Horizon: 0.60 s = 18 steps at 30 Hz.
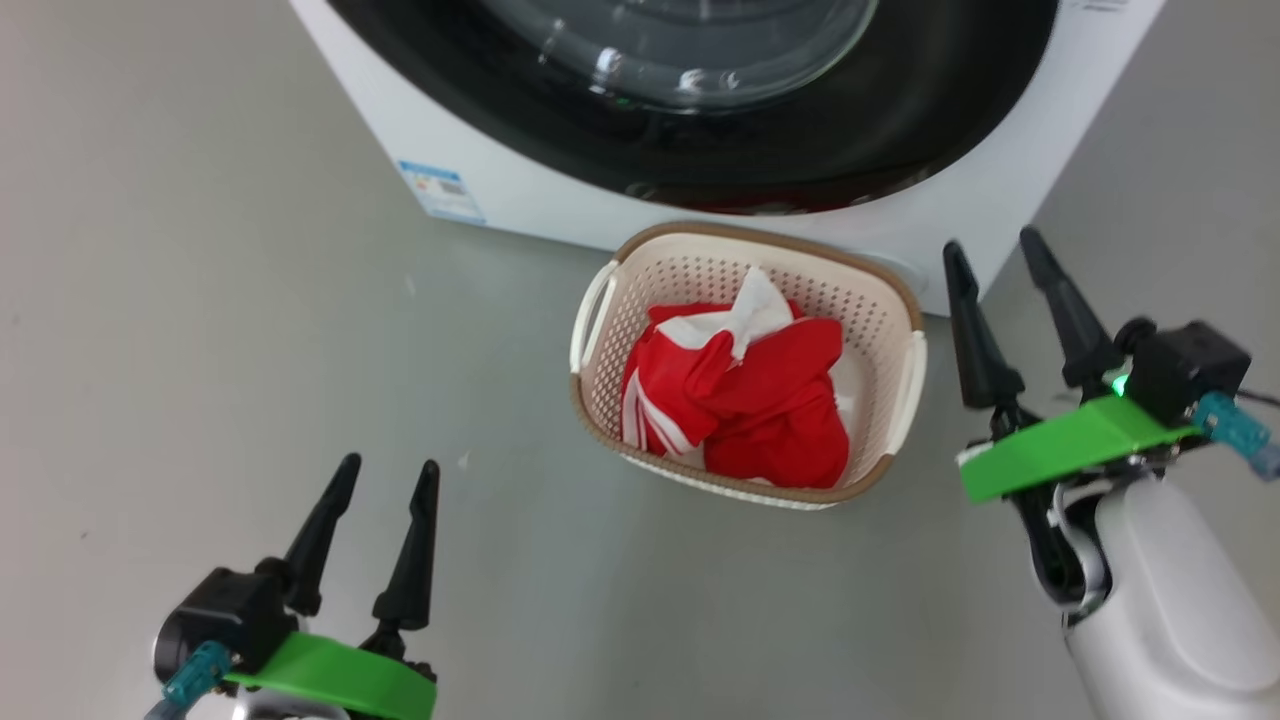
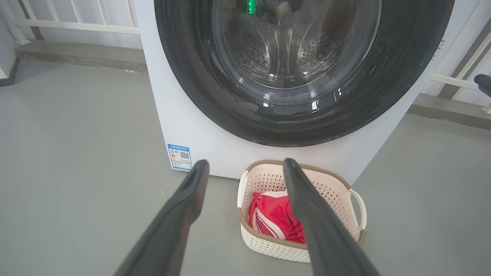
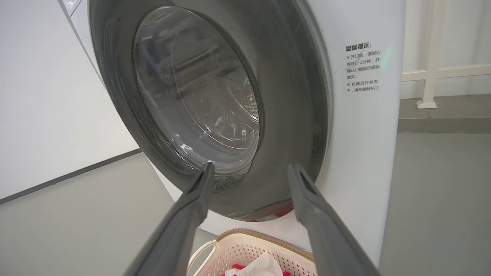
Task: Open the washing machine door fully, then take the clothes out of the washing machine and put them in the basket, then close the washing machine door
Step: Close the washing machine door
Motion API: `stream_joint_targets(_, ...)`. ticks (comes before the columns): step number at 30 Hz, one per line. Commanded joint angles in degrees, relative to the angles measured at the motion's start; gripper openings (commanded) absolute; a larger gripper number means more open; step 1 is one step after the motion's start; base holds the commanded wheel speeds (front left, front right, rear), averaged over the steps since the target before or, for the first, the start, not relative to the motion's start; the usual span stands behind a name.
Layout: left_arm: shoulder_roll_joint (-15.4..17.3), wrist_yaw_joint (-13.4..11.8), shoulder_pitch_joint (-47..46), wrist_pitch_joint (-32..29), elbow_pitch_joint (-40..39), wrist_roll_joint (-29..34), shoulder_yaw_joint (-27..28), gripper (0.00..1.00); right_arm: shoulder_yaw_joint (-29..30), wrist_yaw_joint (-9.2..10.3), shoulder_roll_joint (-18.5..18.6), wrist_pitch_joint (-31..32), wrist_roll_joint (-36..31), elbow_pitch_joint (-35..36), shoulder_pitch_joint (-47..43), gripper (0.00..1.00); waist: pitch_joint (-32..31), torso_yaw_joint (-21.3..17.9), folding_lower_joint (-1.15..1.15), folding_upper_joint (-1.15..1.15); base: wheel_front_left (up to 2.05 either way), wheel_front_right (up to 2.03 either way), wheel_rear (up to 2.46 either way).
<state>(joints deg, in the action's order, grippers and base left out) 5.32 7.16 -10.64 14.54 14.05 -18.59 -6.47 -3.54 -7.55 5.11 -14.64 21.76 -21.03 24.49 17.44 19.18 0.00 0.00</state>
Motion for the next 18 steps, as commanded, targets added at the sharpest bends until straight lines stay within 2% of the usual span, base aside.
stream_joint_targets(1, 2.06, 0.33, 0.70, 0.46, -0.83, 0.56, 2.42, 1.00, -1.65, 0.06, -0.87, -0.36, 0.78, 2.02, -1.80, 1.00, -3.37, -3.29, 0.00, 0.00, 0.00, 0.00, 0.00)
stream_joint_targets(18, 4.57, 0.33, 4.84, 0.46, -0.27, 1.30, 6.27, 1.00, -0.70, 0.06, -1.60, -0.36, 1.42, 5.95, -15.11, 1.00, -9.62, -10.44, 0.00, 0.00, 0.00, 0.00, 0.00)
